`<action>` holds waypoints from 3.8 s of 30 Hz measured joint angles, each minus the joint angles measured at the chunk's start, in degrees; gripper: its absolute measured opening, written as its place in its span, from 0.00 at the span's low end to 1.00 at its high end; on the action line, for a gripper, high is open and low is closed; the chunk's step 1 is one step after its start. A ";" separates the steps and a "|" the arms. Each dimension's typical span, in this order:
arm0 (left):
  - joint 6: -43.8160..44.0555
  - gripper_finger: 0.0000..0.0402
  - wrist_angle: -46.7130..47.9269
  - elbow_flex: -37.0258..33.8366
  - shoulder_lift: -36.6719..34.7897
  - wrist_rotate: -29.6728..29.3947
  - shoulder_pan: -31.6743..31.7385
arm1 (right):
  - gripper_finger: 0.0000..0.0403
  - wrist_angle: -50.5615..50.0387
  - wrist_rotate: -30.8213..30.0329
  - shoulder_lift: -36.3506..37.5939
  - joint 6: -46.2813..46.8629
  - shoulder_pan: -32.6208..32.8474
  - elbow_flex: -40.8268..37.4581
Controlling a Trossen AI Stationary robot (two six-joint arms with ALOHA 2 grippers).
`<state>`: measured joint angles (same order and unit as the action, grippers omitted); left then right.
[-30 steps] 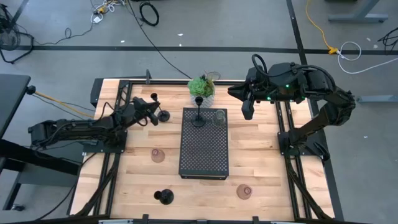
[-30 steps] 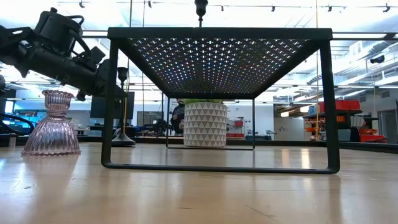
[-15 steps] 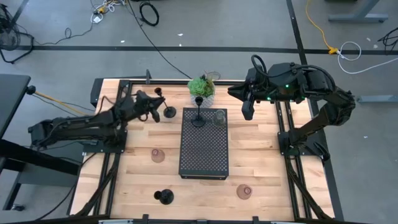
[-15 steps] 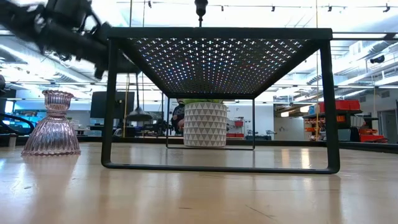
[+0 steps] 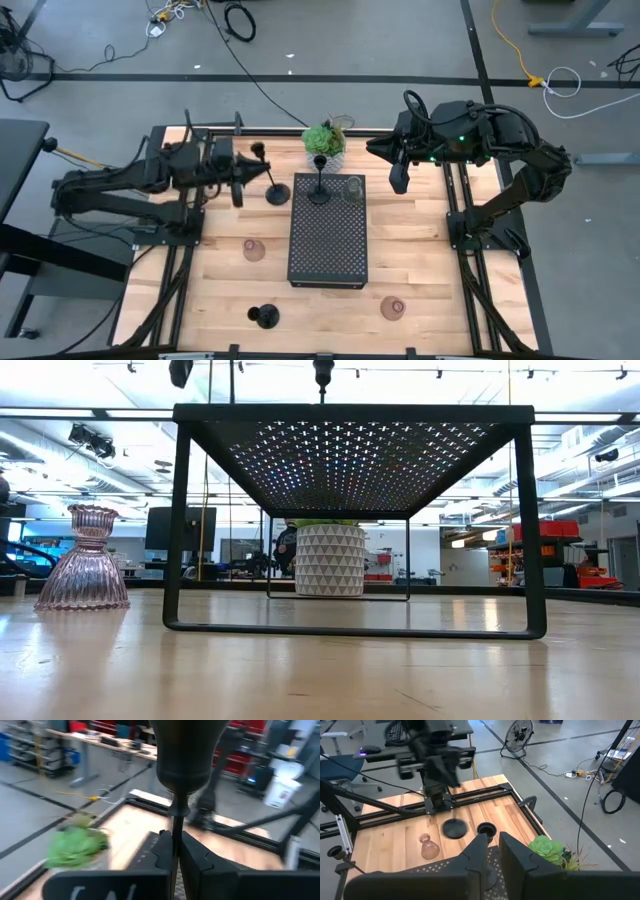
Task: Pick & Place candle stick holders
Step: Align the black candle holder on the top with the black candle holder on the shelf, then align the pink candle holder on the top with the green candle holder on the shelf
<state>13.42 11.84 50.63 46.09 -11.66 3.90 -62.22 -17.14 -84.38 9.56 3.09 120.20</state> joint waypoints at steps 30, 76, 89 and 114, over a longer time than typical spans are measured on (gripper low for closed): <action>-6.86 0.03 -10.75 15.74 37.88 -24.44 -20.63 | 0.12 -2.34 0.21 0.00 -2.88 0.00 0.00; -5.08 0.38 -8.29 16.04 37.59 -24.30 -19.45 | 0.12 -2.54 1.59 0.00 -2.54 0.00 0.00; -5.75 0.42 -4.28 16.03 33.49 -27.20 -19.45 | 0.12 -2.58 1.57 0.01 -2.58 0.01 0.00; 32.96 0.42 56.34 16.08 18.50 -4.59 -28.86 | 0.12 -2.49 1.51 0.00 -1.17 0.00 0.00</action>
<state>46.38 68.18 66.71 64.59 -16.26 -24.96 -64.71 -15.63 -84.37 8.40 3.09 120.20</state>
